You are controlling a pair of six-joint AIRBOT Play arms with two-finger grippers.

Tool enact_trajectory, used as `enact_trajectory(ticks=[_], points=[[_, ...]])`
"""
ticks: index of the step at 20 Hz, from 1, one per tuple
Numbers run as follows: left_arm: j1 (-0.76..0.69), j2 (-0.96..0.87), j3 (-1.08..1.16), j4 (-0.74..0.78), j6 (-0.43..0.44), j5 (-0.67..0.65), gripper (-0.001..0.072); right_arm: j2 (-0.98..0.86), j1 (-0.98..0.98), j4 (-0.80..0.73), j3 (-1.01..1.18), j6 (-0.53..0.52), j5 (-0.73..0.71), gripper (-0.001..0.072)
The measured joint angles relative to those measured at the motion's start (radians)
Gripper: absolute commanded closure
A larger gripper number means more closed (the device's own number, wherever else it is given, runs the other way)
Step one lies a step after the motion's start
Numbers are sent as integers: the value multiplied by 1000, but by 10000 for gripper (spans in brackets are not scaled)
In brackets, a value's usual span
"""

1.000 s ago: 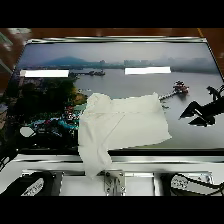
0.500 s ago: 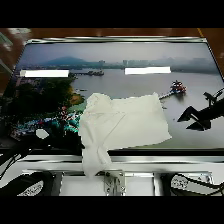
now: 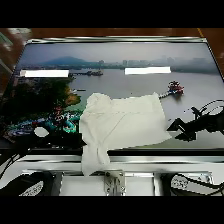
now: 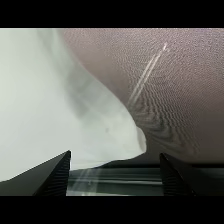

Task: Fold the shirts.

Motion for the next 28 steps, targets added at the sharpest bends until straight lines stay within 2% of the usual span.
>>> enact_trajectory(ticks=[3,4,5,7,8,10,14,17,20,24,28], points=[[-1,36,1,5,2,5,673,0,3,20,-45,-3,-40,34],[-1,48,2,5,2,10,673,0,10,25,-59,-3,-56,99],[-1,60,2,5,2,15,673,0,23,30,-70,2,-74,234],[0,85,2,7,3,21,674,0,63,35,-86,22,-129,622],[5,100,3,8,3,23,675,0,87,46,-89,32,-151,651],[23,135,18,23,3,26,676,3,131,72,-75,25,-167,652],[96,249,193,133,-43,3,675,89,188,162,65,-79,-95,652],[181,346,497,211,-72,-23,674,245,199,287,278,-139,-82,652],[267,402,888,250,-82,-19,674,434,204,360,527,-171,-213,652],[323,428,1305,286,-85,-16,674,637,206,345,750,-159,-385,652],[340,437,1495,321,-86,-64,673,765,206,251,827,-76,-371,652]])
